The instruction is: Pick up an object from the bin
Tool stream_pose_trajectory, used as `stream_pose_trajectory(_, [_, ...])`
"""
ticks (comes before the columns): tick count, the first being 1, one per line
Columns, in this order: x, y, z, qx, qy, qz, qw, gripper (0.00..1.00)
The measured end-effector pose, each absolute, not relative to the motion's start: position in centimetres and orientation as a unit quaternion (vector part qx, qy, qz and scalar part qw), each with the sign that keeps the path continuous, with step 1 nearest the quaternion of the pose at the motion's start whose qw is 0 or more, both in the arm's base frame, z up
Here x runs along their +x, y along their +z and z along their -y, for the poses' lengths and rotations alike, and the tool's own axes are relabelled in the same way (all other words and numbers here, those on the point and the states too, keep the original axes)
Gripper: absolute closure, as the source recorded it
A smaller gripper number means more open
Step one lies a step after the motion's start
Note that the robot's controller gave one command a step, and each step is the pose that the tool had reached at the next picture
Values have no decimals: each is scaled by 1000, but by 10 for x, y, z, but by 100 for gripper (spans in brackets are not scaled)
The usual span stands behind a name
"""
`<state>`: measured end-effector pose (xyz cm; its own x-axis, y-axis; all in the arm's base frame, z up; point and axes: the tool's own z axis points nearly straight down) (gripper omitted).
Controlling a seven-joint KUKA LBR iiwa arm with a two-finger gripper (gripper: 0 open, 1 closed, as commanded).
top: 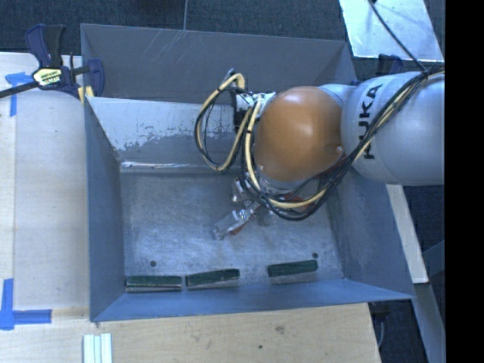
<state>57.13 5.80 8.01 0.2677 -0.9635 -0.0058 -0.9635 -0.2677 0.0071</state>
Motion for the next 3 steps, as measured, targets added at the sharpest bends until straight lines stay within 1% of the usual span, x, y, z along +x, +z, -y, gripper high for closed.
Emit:
stream_pose_trajectory(1, [614, 136, -21, 884, 2, 467, -1, 0])
stream_pose_trajectory(2, [601, 217, -4, 953, 1, 303, -1, 0])
stream_pose_trajectory(3, [616, 75, -5, 954, -5, 299, 0, 0])
